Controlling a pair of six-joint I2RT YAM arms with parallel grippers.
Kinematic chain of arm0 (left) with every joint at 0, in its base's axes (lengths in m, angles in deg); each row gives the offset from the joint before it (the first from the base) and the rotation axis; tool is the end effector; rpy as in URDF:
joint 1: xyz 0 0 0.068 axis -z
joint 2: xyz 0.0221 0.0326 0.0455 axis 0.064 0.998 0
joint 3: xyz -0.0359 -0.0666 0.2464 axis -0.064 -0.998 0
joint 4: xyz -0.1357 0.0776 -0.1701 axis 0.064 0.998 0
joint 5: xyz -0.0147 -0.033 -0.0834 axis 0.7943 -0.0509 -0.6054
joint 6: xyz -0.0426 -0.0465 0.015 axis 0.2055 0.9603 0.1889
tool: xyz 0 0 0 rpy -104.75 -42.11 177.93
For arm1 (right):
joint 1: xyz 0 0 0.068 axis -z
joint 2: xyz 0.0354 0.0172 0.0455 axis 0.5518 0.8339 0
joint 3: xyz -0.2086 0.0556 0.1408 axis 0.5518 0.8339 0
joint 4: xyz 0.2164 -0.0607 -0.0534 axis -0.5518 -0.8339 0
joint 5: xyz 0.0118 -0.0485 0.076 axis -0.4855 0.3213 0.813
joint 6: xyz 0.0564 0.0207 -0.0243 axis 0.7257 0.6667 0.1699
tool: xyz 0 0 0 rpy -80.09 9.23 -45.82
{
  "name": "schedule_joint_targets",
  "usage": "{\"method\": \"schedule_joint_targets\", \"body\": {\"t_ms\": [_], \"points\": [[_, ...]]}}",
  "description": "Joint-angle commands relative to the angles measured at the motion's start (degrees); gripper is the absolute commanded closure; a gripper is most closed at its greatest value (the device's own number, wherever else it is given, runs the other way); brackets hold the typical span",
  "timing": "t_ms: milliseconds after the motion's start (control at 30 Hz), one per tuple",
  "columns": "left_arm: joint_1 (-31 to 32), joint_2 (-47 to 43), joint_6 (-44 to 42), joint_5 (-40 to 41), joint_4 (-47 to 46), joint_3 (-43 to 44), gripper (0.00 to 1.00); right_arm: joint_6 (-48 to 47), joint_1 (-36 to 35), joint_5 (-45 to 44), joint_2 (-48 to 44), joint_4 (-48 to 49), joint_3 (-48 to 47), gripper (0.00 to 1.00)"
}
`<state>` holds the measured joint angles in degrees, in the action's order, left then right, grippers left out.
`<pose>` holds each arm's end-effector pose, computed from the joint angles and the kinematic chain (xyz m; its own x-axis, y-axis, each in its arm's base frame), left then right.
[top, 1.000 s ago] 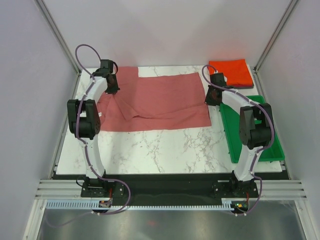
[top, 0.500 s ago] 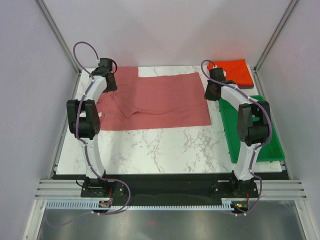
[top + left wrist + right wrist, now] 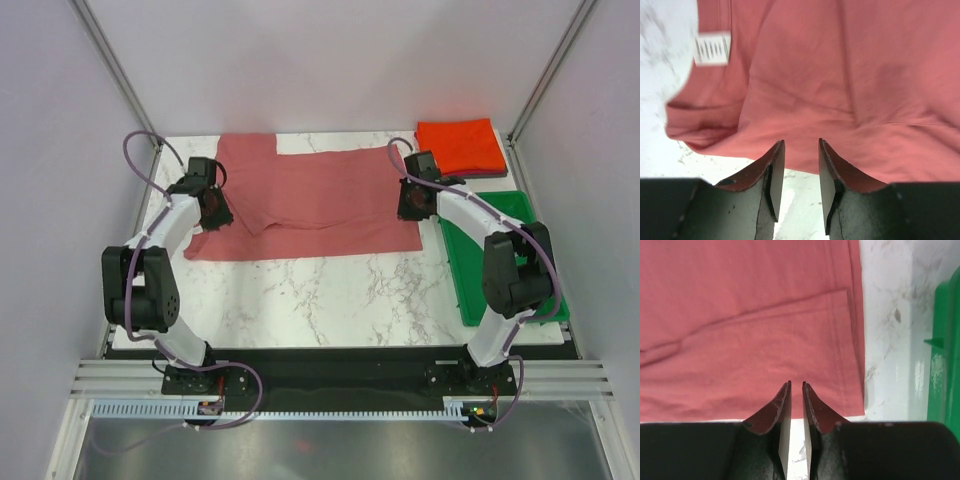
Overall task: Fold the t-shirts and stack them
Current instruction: Fold the tshirt
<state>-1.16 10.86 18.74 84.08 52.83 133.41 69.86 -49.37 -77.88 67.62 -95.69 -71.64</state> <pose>0.3209 -0.0071 0.2299 -0.7597 -0.3661 -0.5374 -0.3664 0.9238 -0.1112 0.3464 0.0940 0.2148 -0.8221 0.1815 -0.5396 0.1117 0.9808 0.1596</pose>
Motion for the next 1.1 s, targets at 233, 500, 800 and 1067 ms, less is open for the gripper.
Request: {"method": "schedule_joint_targets", "body": {"t_ms": [233,500,800,1067], "points": [[-0.5,10.3,7.7,12.3,0.5,-3.6,0.60,0.2,0.6,-4.4,-0.2,7.1,13.7,0.81],[-0.6,12.3,7.4,17.6,0.6,-5.4,0.57,3.6,-3.5,-7.8,-7.2,10.9,26.3,0.79],[-0.7,0.1,4.4,14.2,4.8,-2.2,0.43,6.7,-6.0,-4.3,-24.4,7.5,34.7,0.76],[-0.9,1.4,4.4,-10.1,1.9,6.7,0.47,6.6,-7.1,2.5,-34.1,6.3,33.4,0.75]]}}
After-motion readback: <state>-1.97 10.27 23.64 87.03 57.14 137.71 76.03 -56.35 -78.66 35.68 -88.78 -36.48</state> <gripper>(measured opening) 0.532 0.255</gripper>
